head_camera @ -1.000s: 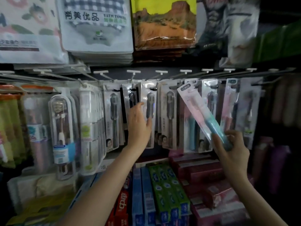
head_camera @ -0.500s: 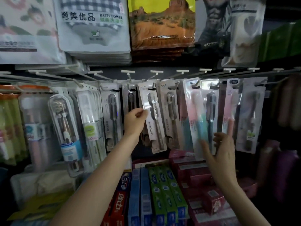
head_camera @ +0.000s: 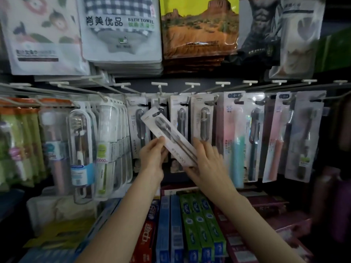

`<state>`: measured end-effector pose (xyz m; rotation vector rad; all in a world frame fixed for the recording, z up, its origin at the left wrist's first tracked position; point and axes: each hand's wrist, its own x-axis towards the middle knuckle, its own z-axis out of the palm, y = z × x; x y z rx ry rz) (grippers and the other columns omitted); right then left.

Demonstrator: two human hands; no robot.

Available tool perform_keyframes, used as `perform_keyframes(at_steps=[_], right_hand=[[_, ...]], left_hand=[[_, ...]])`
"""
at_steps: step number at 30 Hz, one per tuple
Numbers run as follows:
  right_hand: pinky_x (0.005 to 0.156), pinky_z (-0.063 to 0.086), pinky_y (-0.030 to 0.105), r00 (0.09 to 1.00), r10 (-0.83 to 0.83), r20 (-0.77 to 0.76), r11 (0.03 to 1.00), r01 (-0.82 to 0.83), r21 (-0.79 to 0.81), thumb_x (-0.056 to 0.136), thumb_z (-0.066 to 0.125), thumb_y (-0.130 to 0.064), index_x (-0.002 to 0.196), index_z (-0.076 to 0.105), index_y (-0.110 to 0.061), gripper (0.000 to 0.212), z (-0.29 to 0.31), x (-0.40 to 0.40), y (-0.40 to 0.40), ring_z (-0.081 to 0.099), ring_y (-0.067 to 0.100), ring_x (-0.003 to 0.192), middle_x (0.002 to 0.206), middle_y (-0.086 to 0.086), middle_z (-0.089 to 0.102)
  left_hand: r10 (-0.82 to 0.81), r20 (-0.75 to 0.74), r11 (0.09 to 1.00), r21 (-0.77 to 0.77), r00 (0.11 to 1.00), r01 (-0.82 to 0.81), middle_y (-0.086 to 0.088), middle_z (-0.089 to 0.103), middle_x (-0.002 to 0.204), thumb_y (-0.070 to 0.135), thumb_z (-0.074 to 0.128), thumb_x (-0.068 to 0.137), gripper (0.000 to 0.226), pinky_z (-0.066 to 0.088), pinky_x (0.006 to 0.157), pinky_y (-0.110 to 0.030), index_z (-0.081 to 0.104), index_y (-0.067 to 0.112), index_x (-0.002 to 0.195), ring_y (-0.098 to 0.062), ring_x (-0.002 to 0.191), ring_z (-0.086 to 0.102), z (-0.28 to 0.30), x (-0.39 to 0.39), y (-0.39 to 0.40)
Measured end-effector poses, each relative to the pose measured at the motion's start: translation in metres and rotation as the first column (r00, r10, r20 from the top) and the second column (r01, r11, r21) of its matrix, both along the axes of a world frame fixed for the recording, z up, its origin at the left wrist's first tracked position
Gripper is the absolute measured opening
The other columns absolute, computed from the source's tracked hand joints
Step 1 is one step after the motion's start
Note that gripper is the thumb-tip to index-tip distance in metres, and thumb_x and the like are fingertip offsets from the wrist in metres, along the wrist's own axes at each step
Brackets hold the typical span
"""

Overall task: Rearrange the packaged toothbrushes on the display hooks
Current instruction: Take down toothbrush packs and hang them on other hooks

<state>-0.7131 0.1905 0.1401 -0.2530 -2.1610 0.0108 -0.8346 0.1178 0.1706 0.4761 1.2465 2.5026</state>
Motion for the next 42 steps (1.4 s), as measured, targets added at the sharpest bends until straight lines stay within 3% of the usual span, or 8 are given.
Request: perform_keyframes(at_steps=[5,9,13,16,25,33,37,42], right_hand=[[0.084,0.047,0.036,0.989,0.076,0.126,0.991,-0.061,-0.122,0.087,0.060,-0.017,0.143,0.021,-0.015,0.068,0.013,-0.022,-0.005,0.049,0.028,0.112,0.131,0.009,0.036],[0.086,0.043,0.029,0.985,0.166,0.037,0.957,-0.152,-0.248,0.088,0.059,-0.015,0.136,0.038,-0.010,0.053,0.014,-0.033,-0.003,0.050,0.026,0.107,0.122,0.011,0.046],[0.077,0.044,0.027,0.998,0.036,-0.049,0.920,-0.053,-0.388,0.093,0.051,-0.012,0.115,0.050,0.000,0.025,0.005,-0.038,0.015,0.057,0.027,0.097,0.107,0.015,0.058],[0.083,0.050,0.036,0.999,-0.042,0.023,0.892,0.048,-0.450,0.093,0.052,-0.016,0.118,0.047,0.000,0.030,-0.007,-0.048,0.023,0.060,0.028,0.098,0.108,0.016,0.061],[0.083,0.044,0.028,0.996,0.001,-0.093,0.669,-0.070,-0.740,0.086,0.065,-0.017,0.123,0.040,-0.004,0.047,-0.011,-0.075,0.023,0.055,0.027,0.109,0.112,0.011,0.057],[0.075,0.053,0.033,0.992,-0.005,-0.130,0.853,-0.064,-0.518,0.085,0.062,-0.005,0.129,0.035,-0.007,0.052,-0.008,-0.063,0.006,0.062,0.026,0.096,0.110,0.014,0.062],[0.049,0.045,0.013,0.985,0.090,-0.151,0.803,-0.161,-0.574,0.086,0.052,0.002,0.135,0.030,-0.013,0.055,0.004,-0.036,0.001,0.057,0.008,0.064,0.081,-0.002,0.059],[0.059,0.047,0.032,0.997,0.046,-0.065,0.863,-0.072,-0.499,0.084,0.045,0.008,0.138,0.033,-0.017,0.060,0.018,-0.013,0.014,0.055,0.020,0.071,0.102,0.010,0.060]], left_hand=[[0.029,-0.041,0.998,-0.049,0.999,-0.031,-0.005,0.065,0.088,0.006,0.057,0.089,0.008,0.051,0.064,-0.016,0.062,0.011,0.084,-0.009,0.075,0.062,0.020,-0.014,-0.008],[0.053,-0.200,0.975,-0.203,0.978,-0.094,-0.010,0.063,0.112,0.008,0.058,0.090,0.024,0.049,0.087,-0.026,0.061,0.004,0.113,-0.019,0.100,0.061,0.036,-0.024,0.001],[0.148,-0.489,0.867,-0.355,0.860,-0.351,-0.008,0.059,0.121,0.010,0.056,0.091,0.033,0.042,0.097,-0.027,0.056,0.000,0.122,-0.021,0.111,0.055,0.037,-0.040,0.002],[0.186,-0.669,0.771,-0.354,0.719,-0.529,-0.002,0.064,0.092,0.008,0.053,0.092,0.021,0.041,0.081,-0.023,0.064,0.001,0.108,-0.020,0.094,0.058,0.034,-0.049,0.001],[0.256,-0.766,0.731,-0.247,0.590,-0.637,-0.005,0.051,0.119,-0.005,0.049,0.088,0.041,0.037,0.085,-0.012,0.049,0.011,0.126,-0.011,0.104,0.049,-0.005,-0.038,-0.009],[0.202,-0.743,0.774,-0.278,0.638,-0.569,-0.001,0.053,0.111,-0.004,0.050,0.088,0.038,0.039,0.079,-0.012,0.048,0.011,0.123,-0.003,0.091,0.049,-0.031,-0.030,-0.023],[0.161,-0.745,0.798,-0.288,0.648,-0.529,0.001,0.052,0.107,-0.004,0.052,0.088,0.035,0.037,0.071,0.002,0.048,0.008,0.120,0.002,0.084,0.048,-0.049,-0.018,-0.029],[0.144,-0.713,0.822,-0.299,0.686,-0.484,0.001,0.053,0.103,-0.003,0.053,0.088,0.031,0.038,0.071,0.001,0.050,0.006,0.117,-0.001,0.086,0.050,-0.067,-0.014,-0.032]])
